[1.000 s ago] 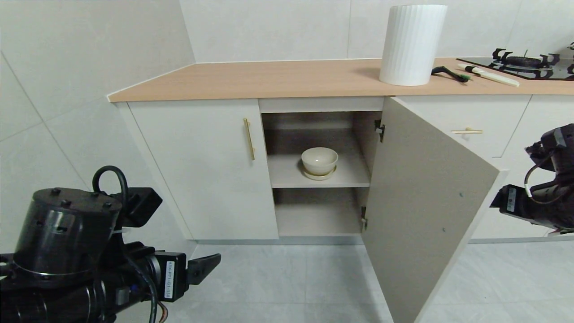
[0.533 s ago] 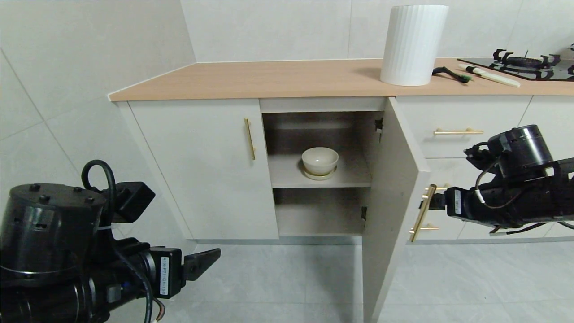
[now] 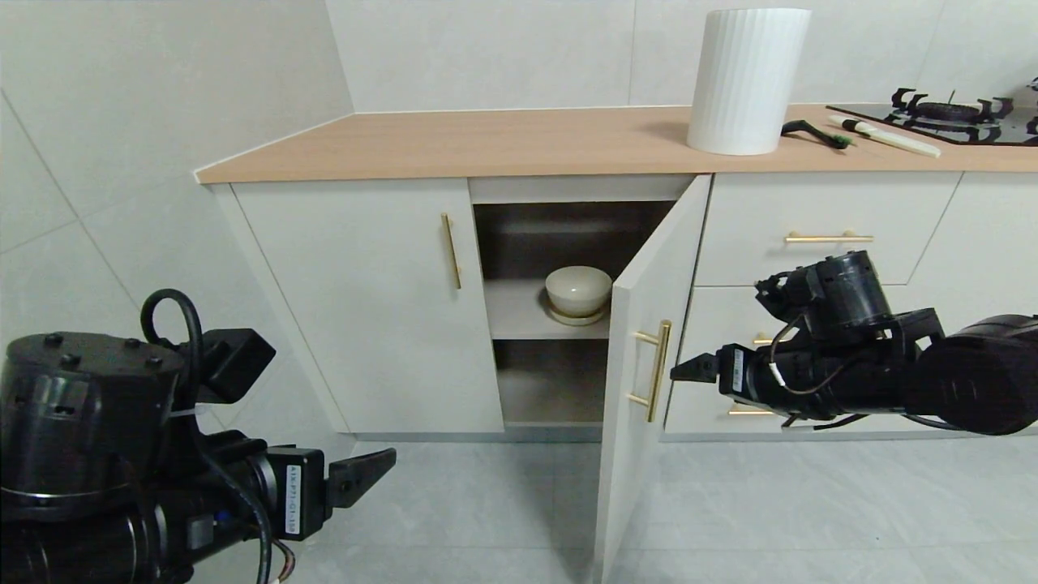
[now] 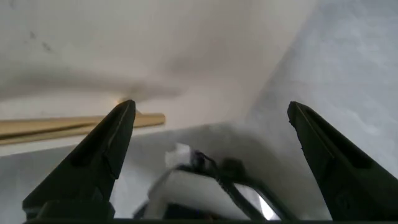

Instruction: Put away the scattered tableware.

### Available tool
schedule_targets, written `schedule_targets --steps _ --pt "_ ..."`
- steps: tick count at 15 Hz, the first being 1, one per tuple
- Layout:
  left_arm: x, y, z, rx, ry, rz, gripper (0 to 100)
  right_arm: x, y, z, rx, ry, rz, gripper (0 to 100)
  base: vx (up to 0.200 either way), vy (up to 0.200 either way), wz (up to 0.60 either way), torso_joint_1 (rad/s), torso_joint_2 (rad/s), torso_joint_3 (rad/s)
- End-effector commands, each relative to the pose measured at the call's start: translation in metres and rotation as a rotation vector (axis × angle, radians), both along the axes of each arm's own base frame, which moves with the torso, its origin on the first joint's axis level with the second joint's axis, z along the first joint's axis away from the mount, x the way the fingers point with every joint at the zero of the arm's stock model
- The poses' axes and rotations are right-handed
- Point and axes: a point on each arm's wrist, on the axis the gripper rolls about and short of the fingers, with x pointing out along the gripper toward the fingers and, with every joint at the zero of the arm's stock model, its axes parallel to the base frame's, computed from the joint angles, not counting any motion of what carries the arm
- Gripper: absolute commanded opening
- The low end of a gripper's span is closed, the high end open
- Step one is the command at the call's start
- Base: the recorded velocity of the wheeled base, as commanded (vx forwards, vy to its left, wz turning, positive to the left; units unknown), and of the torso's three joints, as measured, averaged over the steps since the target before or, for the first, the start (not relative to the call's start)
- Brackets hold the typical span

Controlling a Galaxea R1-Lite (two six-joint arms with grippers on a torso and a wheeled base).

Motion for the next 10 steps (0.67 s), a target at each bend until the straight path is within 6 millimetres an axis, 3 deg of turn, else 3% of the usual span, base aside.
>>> schedule_targets --steps 1,5,10 --pt "0.001 0.000 -0.001 0.003 0.004 0.001 100 0.008 0.008 -0.016 0.018 0.019 -0.010 100 0.000 0.000 0.00 0.000 0.00 0.000" --pt "0.001 0.000 -0.001 0.004 0.006 0.001 100 0.025 0.026 -0.033 0.080 -0.061 -0.123 100 0.000 0.000 0.00 0.000 0.00 0.000" --pt "0.001 0.000 -0.002 0.008 0.009 0.001 100 0.032 0.029 -0.036 0.117 -0.104 -0.164 100 0.000 0.000 0.00 0.000 0.00 0.000"
